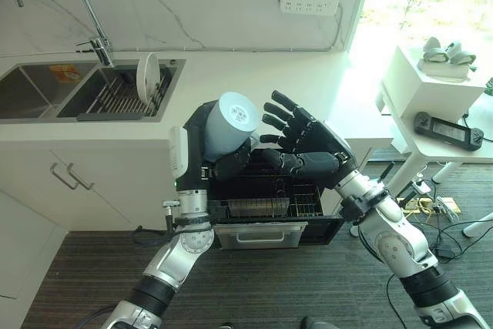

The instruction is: Place the dishes in the dishwasher.

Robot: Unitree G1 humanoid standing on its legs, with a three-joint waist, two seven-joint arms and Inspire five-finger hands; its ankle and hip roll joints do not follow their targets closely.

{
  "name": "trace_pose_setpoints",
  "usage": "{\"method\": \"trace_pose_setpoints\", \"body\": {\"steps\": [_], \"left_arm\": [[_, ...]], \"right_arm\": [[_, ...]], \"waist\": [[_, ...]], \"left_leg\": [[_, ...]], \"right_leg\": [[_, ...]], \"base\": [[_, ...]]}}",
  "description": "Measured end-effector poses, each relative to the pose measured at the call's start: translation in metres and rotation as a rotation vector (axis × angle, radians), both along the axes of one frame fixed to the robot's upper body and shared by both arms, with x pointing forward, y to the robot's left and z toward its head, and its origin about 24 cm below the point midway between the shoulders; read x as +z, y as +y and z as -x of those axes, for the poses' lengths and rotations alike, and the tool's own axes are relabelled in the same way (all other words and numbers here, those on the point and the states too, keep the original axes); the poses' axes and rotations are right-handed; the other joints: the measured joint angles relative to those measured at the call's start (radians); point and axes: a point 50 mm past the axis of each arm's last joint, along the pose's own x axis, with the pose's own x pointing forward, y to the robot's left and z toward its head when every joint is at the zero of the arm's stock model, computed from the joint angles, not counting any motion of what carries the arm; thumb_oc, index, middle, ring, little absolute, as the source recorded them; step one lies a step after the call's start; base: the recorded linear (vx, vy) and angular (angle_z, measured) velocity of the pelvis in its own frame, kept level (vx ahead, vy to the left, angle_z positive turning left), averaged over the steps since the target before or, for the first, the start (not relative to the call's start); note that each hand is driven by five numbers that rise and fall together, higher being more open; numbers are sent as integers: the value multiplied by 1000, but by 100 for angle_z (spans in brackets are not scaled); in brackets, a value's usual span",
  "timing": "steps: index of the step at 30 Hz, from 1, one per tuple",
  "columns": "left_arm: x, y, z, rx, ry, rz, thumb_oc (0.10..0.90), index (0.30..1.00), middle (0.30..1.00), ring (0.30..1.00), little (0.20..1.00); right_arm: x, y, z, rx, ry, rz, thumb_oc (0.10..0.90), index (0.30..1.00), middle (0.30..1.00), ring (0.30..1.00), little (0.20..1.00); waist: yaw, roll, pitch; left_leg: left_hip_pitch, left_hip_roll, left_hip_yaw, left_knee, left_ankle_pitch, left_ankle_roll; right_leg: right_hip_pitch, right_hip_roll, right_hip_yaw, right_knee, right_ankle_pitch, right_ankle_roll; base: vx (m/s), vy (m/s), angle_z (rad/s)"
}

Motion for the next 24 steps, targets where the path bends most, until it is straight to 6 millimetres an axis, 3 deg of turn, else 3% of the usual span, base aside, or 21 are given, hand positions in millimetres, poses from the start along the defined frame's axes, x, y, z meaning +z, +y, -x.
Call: {"method": "trace_pose_setpoints", "body": {"steps": [18,24], "left_arm": [[-6,0,-3,-3,47,24,400,300,300,300,300],[-11,-14,-2,-80,80,-7,400,300,300,300,300]], "right_arm": [[-3,10,-12,-44,49,-4,800,900,900,900,900],[-2,9,-14,-121,-2,68,800,900,900,900,900]], "waist": [[6,-4,7],[18,-3,14]], "left_leg": [[-6,-8,-15,4,3,1],[-4,-8,-14,4,2,1]], "right_leg": [[1,-5,-12,-2,-3,-2],[1,-4,-10,-2,-3,-2]], "base": [[4,-1,2],[0,0,0]]}}
